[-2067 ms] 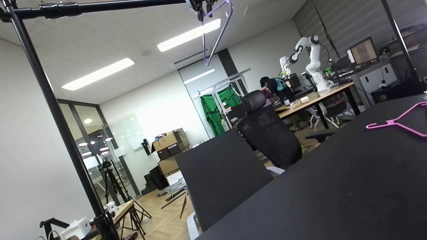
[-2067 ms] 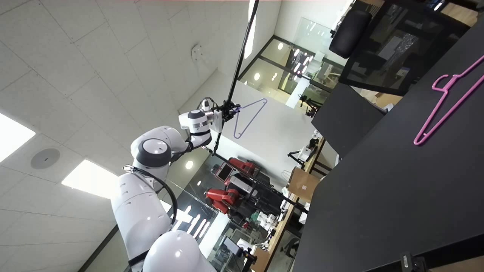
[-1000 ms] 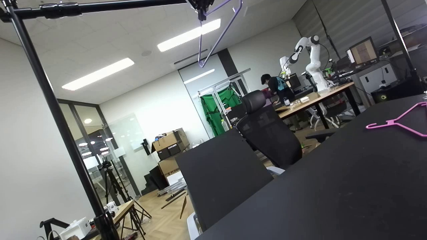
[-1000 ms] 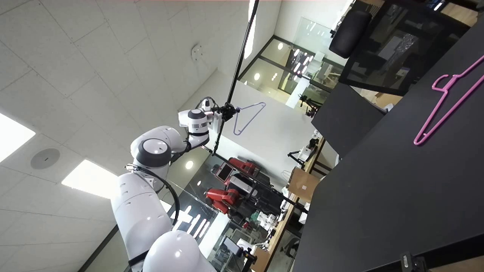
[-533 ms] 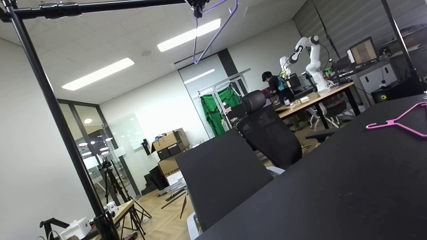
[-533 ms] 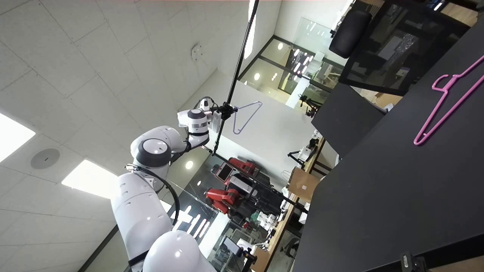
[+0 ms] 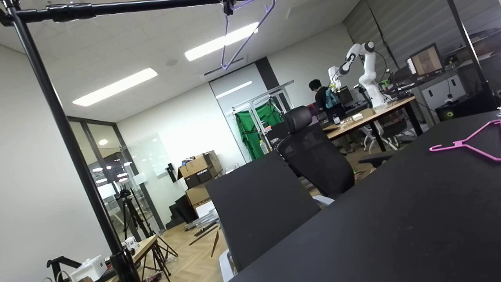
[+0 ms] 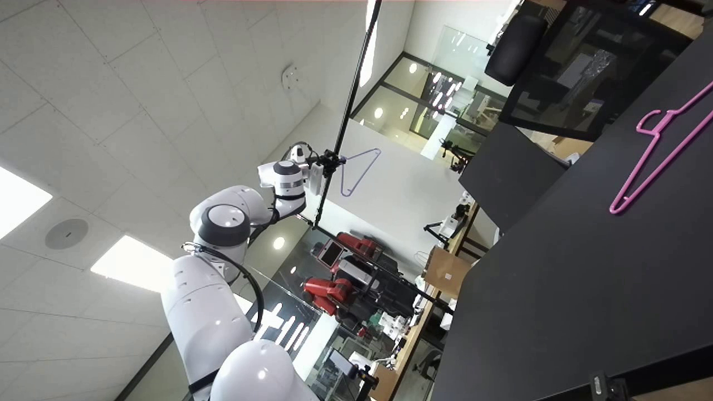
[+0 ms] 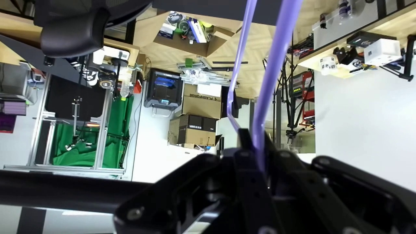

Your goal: Unhang the hanger from the rail

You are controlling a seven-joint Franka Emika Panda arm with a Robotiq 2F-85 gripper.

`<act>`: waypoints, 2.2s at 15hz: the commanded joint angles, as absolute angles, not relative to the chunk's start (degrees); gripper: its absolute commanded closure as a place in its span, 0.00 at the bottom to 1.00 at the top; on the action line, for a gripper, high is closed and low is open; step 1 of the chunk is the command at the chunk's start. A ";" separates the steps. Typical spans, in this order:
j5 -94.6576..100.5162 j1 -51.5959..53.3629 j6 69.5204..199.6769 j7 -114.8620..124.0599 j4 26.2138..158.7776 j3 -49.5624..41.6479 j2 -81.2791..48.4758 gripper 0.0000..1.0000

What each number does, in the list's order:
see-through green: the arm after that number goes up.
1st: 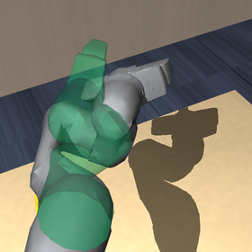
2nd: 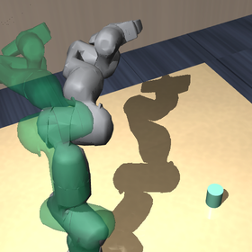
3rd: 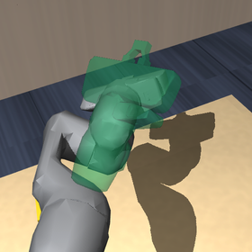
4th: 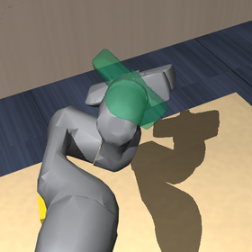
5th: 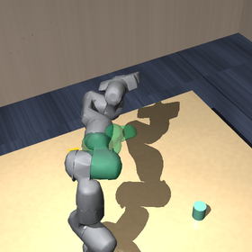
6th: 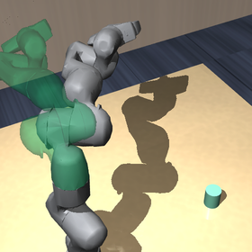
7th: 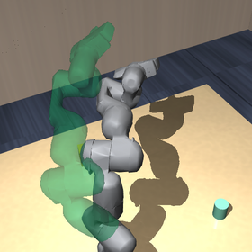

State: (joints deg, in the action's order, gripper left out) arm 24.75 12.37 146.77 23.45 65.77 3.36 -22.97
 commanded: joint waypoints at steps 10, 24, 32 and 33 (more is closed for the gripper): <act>18.23 11.24 136.47 16.28 71.04 6.08 -15.13 0.98; 22.57 4.73 137.02 25.96 88.86 -2.44 -12.59 0.98; 43.09 5.81 138.88 42.59 96.82 -12.82 -22.91 0.98; 44.74 5.76 138.62 43.97 97.22 -13.40 -24.35 0.98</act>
